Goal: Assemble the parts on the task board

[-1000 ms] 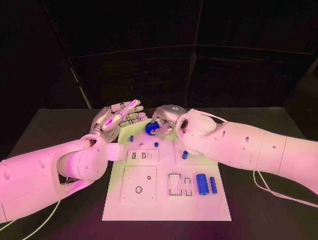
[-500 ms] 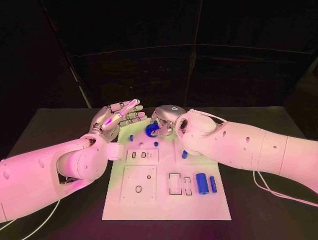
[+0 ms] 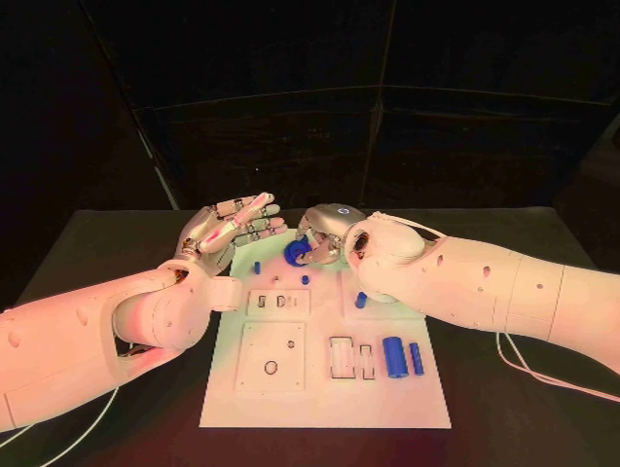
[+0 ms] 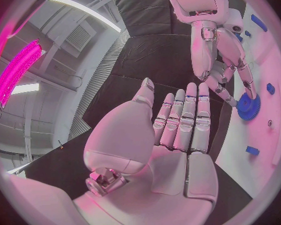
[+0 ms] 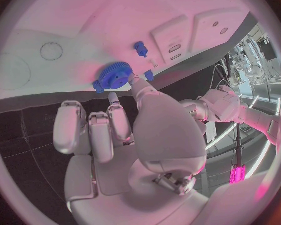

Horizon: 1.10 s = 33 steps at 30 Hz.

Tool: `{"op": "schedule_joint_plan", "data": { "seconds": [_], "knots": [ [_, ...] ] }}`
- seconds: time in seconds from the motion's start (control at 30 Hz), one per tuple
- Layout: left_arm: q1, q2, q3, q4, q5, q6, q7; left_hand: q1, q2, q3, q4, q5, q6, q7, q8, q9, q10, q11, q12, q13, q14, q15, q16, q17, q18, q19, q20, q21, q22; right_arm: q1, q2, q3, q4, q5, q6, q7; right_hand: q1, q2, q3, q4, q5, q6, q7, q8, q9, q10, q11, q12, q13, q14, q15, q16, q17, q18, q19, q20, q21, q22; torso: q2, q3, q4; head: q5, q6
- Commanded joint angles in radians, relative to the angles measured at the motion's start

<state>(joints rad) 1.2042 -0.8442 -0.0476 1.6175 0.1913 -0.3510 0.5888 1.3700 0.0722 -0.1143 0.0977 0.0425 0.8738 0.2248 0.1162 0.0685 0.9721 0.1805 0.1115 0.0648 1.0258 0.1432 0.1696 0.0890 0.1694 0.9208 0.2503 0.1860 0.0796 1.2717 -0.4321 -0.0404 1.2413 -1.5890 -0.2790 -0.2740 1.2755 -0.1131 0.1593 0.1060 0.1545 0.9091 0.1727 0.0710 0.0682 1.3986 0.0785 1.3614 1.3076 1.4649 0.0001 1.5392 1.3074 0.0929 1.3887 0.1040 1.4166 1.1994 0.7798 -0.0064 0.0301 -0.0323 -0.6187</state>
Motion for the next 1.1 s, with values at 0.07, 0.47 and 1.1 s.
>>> {"op": "schedule_joint_plan", "data": {
  "seconds": [0.07,0.47,1.1],
  "knots": [
    [0.002,0.0,0.001,0.001,-0.003,0.013,0.002,0.009,0.003,0.0,-0.006,0.004,0.005,0.008,-0.004,-0.001,0.003,0.005,-0.005,-0.001,0.004,0.001,-0.005,-0.001,0.012,0.006,0.002,-0.003,-0.002,0.002,0.003,0.0,-0.008,0.021,0.059,-0.025,-0.063,0.013,-0.029,0.07,0.013,-0.016,0.004,-0.007,-0.001,-0.003,0.011,-0.001,0.022,0.093,0.012,0.008,0.2,-0.018,0.001,0.013,0.001,0.001,0.0,-0.0004,0.0007,0.0,-0.001],
    [0.002,-0.001,0.001,0.0,-0.003,0.013,0.002,0.009,0.003,0.0,-0.006,0.004,0.005,0.008,-0.004,-0.001,0.003,0.005,-0.005,-0.001,0.004,0.001,-0.005,-0.001,0.012,0.006,0.002,-0.003,-0.002,0.002,0.003,0.0,-0.016,0.048,0.084,-0.035,-0.087,0.011,-0.066,0.104,0.054,-0.027,0.008,-0.008,-0.001,-0.002,0.015,0.003,0.026,0.094,0.015,0.01,0.205,-0.019,0.002,0.016,0.003,0.004,0.0,-0.0002,0.0002,0.0,-0.002],
    [0.002,-0.005,0.001,-0.004,-0.003,0.014,0.002,0.009,0.004,-0.002,-0.007,0.003,0.004,0.009,-0.006,-0.001,0.001,0.006,-0.008,-0.001,0.005,0.002,-0.007,-0.002,0.012,0.007,0.002,-0.005,-0.003,0.001,-0.108,0.0,0.089,0.126,-0.177,0.114,-0.009,0.032,-0.085,0.071,0.066,-0.011,0.004,-0.005,0.001,0.008,0.011,0.015,0.04,0.093,0.012,0.009,0.203,-0.02,0.005,0.014,0.007,0.011,-0.002,0.0007,-0.0028,0.0,0.003]
  ]
}}
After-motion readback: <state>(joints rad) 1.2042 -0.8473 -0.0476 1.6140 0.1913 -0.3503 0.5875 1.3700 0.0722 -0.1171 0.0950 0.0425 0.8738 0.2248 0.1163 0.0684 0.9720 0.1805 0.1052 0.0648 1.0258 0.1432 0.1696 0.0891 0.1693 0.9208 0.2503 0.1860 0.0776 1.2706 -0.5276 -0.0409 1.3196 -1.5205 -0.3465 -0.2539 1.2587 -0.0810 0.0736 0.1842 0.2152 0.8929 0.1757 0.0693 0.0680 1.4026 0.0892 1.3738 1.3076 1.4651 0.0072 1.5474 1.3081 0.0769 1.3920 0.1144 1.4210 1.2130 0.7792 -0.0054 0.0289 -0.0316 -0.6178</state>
